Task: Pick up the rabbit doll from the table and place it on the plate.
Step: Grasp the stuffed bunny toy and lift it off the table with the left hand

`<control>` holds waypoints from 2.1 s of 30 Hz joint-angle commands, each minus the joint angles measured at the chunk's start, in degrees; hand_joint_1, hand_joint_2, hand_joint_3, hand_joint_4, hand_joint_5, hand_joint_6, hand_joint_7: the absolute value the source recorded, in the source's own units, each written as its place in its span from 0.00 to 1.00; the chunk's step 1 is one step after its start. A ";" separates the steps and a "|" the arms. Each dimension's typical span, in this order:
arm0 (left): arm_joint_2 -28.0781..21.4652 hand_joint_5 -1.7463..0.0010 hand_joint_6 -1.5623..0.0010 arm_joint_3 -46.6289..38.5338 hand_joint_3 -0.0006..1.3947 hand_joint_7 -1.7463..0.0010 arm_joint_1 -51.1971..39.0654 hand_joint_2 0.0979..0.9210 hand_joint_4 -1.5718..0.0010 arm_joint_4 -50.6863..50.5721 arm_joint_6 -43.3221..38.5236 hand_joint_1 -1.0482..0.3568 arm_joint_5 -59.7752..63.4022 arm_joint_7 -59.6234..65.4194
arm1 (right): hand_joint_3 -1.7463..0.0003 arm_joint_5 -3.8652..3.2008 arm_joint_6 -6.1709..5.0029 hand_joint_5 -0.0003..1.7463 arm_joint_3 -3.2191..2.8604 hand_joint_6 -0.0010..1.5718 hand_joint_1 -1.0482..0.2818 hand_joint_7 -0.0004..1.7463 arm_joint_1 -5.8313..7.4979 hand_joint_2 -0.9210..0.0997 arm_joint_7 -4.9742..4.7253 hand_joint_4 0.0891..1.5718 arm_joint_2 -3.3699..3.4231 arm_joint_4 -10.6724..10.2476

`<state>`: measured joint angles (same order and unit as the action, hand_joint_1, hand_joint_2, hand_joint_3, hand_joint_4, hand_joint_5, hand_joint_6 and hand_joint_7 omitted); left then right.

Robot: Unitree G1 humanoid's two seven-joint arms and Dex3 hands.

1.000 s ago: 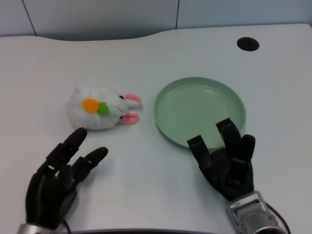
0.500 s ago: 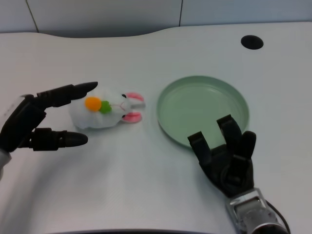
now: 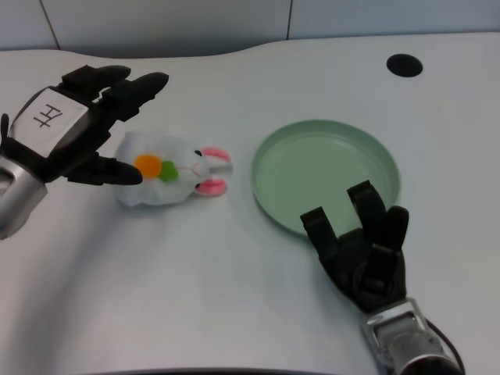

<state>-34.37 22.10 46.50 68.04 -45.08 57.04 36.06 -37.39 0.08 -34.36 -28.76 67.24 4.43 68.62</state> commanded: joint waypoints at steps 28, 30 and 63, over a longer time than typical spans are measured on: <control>9.28 0.94 0.76 6.85 0.01 0.98 -1.51 0.91 0.66 9.15 10.68 0.39 -9.87 6.12 | 0.99 0.43 -1.32 1.00 0.95 0.47 0.45 1.00 4.36 0.02 -1.27 0.56 2.41 -1.79; 9.96 0.94 0.73 7.12 0.00 0.98 -1.56 0.91 0.62 9.21 11.01 0.44 -9.77 8.21 | 0.99 0.37 -1.08 1.00 0.96 0.48 0.44 1.00 4.37 0.03 -1.74 0.57 2.49 -1.96; 11.83 0.94 0.26 4.81 0.00 0.98 3.19 0.88 0.25 8.37 7.98 0.63 -15.26 3.04 | 0.99 0.57 -0.62 1.00 1.72 0.46 0.43 1.00 4.28 0.01 -1.84 0.55 1.59 -2.52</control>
<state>-22.54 27.15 47.87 76.88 -36.00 42.23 38.24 -36.55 -1.01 -32.41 -26.45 65.44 5.74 64.59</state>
